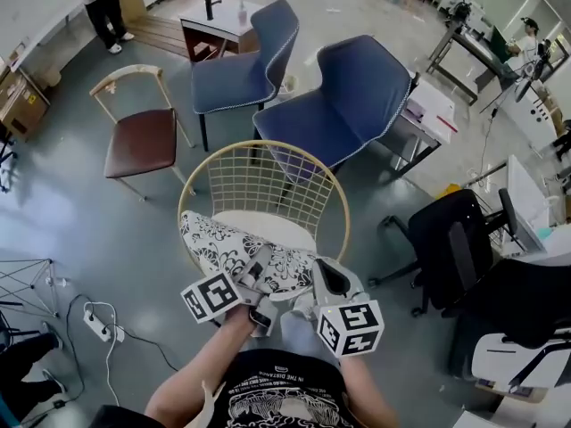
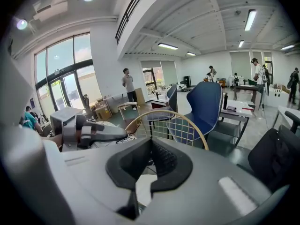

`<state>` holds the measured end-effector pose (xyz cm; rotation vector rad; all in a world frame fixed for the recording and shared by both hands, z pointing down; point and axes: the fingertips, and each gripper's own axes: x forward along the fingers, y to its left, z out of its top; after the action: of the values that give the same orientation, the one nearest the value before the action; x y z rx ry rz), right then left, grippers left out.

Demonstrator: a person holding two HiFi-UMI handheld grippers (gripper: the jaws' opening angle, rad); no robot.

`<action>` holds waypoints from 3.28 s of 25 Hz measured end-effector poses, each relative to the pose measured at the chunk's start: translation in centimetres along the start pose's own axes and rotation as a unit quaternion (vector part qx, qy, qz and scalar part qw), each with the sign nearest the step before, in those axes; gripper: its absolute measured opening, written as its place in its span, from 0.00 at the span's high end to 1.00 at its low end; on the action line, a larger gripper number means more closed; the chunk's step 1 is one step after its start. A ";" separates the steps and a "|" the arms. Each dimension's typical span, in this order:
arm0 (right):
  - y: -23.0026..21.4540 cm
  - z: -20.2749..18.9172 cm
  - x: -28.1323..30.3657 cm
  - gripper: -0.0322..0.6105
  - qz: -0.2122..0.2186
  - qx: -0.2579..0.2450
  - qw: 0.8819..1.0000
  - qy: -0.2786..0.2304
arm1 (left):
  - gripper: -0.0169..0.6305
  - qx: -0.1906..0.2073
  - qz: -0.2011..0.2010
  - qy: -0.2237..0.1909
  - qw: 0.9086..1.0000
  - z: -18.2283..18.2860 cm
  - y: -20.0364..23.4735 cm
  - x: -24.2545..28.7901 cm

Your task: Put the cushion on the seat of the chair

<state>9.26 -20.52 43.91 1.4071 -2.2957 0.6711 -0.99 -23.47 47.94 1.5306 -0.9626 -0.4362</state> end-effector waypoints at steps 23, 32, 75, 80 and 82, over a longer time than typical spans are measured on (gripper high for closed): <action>-7.8 -2.5 4.4 0.96 0.124 -0.008 0.990 0.064 | 0.95 -0.003 0.033 -0.037 0.999 -3.2 6.1 6.5; -5.5 -7.2 6.2 0.96 0.122 0.012 0.987 0.106 | 0.95 -0.045 0.064 0.005 0.997 -5.9 13.4 3.9; 3.4 -23.4 5.0 0.96 0.040 0.111 0.980 0.158 | 0.32 -0.152 0.204 0.164 0.953 -14.9 30.7 -4.5; 3.5 -24.1 4.6 0.96 0.038 0.110 0.979 0.166 | 0.19 -0.143 0.238 0.174 0.945 -15.6 32.4 -4.4; 3.7 -24.4 4.4 0.96 0.038 0.109 0.979 0.169 | 0.15 -0.128 0.255 0.182 0.941 -15.7 33.1 -4.8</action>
<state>5.47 -8.44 65.53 1.1869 -2.0616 1.1211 -2.79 -7.90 81.42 1.0253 -0.9228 0.0918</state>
